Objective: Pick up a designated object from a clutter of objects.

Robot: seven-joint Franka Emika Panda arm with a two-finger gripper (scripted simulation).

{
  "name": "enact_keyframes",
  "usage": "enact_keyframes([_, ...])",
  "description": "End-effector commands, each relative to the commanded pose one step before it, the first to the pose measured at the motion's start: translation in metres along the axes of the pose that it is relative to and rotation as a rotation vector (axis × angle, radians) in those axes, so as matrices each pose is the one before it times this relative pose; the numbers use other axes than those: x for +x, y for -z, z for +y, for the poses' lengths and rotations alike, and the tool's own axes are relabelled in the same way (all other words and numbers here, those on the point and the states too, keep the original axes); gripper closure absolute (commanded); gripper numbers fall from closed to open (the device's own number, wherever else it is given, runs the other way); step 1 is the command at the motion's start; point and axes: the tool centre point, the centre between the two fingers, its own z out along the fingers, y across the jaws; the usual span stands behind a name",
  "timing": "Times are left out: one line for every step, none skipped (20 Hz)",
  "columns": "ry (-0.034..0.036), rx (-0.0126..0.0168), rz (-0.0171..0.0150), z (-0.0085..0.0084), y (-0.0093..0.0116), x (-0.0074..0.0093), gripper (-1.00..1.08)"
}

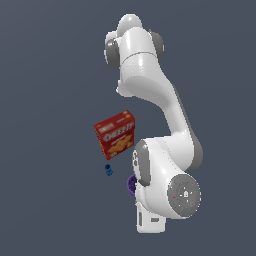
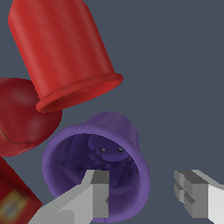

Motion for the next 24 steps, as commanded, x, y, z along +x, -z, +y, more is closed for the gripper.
enact_keyframes([0.00064,-0.00083,0.00024,-0.00011,-0.00372,0.00007,-0.20])
enact_keyframes([0.00000,0.00000,0.00000,-0.00002,-0.00028,-0.00003,-0.20])
enact_keyframes([0.00000,0.00000,0.00000,0.00000,0.00000,0.00000,1.08])
enact_keyframes([0.00000,0.00000,0.00000,0.00000,0.00000,0.00000,1.08])
enact_keyframes([0.00000,0.00000,0.00000,0.00000,0.00000,0.00000,1.08])
enact_keyframes([0.00000,0.00000,0.00000,0.00000,0.00000,0.00000,1.08])
enact_keyframes([0.00000,0.00000,0.00000,0.00000,0.00000,0.00000,1.08])
enact_keyframes([0.00000,0.00000,0.00000,0.00000,0.00000,0.00000,1.08])
enact_keyframes([0.00000,0.00000,0.00000,0.00000,0.00000,0.00000,1.08])
enact_keyframes([0.00000,0.00000,0.00000,0.00000,0.00000,0.00000,1.08])
enact_keyframes([0.00000,0.00000,0.00000,0.00000,0.00000,0.00000,1.08])
enact_keyframes([0.00000,0.00000,0.00000,0.00000,0.00000,0.00000,1.08])
enact_keyframes([0.00038,-0.00022,0.00022,0.00001,0.00014,0.00036,1.08])
enact_keyframes([0.00000,0.00000,0.00000,-0.00006,0.00004,-0.00005,1.08])
enact_keyframes([0.00000,0.00000,0.00000,-0.00018,0.00012,-0.00016,1.08])
enact_keyframes([0.00000,0.00000,0.00000,-0.00029,0.00020,-0.00026,1.08])
enact_keyframes([0.00000,0.00000,0.00000,-0.00042,0.00028,-0.00037,1.08])
enact_keyframes([0.00000,0.00000,0.00000,-0.00054,0.00036,-0.00048,1.08])
enact_keyframes([0.00000,0.00000,0.00000,-0.00067,0.00045,-0.00060,1.08])
enact_keyframes([0.00000,0.00000,0.00000,-0.00081,0.00054,-0.00072,1.08])
enact_keyframes([0.00000,0.00000,0.00000,-0.00095,0.00064,-0.00085,1.08])
enact_keyframes([0.00000,0.00000,0.00000,-0.00110,0.00074,-0.00098,1.08])
enact_keyframes([0.00000,0.00000,0.00000,-0.00125,0.00085,-0.00112,1.08])
enact_keyframes([0.00000,0.00000,0.00000,-0.00142,0.00096,-0.00128,1.08])
